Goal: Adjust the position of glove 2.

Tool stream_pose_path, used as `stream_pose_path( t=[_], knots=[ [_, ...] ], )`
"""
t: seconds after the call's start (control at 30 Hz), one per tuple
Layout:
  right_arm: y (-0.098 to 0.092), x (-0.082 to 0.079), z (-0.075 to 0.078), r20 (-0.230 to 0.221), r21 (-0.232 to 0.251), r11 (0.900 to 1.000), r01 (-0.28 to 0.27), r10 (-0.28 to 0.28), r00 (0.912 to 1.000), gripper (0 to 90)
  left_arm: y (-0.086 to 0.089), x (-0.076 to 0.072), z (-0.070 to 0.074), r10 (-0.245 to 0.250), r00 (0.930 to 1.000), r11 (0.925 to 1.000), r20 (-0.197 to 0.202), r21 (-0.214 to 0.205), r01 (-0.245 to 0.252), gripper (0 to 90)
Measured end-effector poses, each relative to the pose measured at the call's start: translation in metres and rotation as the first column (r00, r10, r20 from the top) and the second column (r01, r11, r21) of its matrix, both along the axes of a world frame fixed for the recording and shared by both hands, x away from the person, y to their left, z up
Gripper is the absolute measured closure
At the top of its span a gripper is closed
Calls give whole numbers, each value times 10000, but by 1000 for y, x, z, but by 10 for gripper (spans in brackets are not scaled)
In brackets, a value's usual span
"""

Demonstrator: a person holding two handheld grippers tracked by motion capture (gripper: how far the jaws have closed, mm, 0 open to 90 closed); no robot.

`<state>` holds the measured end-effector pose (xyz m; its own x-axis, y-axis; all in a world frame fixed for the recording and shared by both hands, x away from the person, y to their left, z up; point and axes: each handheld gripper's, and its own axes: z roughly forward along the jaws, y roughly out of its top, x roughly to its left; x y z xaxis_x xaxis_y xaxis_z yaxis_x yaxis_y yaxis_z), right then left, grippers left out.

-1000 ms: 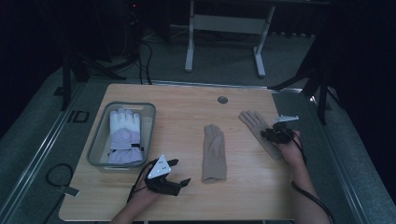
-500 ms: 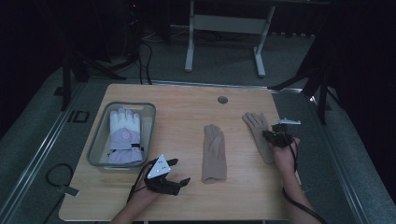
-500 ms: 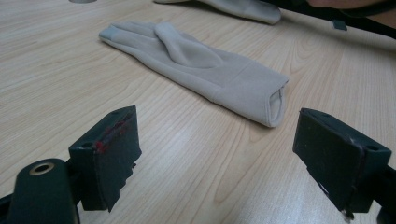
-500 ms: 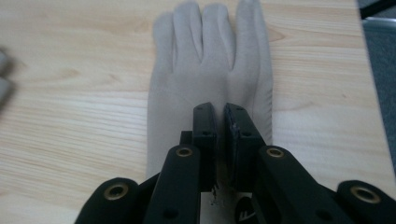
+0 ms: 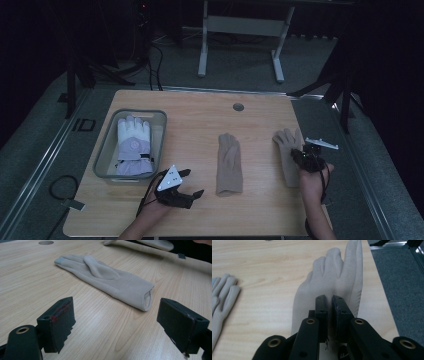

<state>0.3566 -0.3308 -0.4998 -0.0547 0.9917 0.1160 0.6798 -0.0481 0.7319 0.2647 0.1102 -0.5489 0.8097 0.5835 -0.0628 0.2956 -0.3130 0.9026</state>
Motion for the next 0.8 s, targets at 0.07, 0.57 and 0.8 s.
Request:
stream_pose_path(
  t=[0.07, 0.57, 0.8],
  knots=[
    [0, -8, -7, -138, 132, 9999, 84, -82, 9999, 836, 0, 0, 0, 1, 10000, 10000, 2, -30, -1, 148],
    [4, -17, -37, -902, -269, 9953, -927, 900, 9919, 694, -2, -1, 0, -79, 10000, 10000, 46, 45, 79, 147],
    [-2, -24, -29, -351, -281, 9802, -1959, 1949, 9802, 470, -2, -1, 0, -113, 9999, 9999, 41, 64, 113, 147]
  ],
)
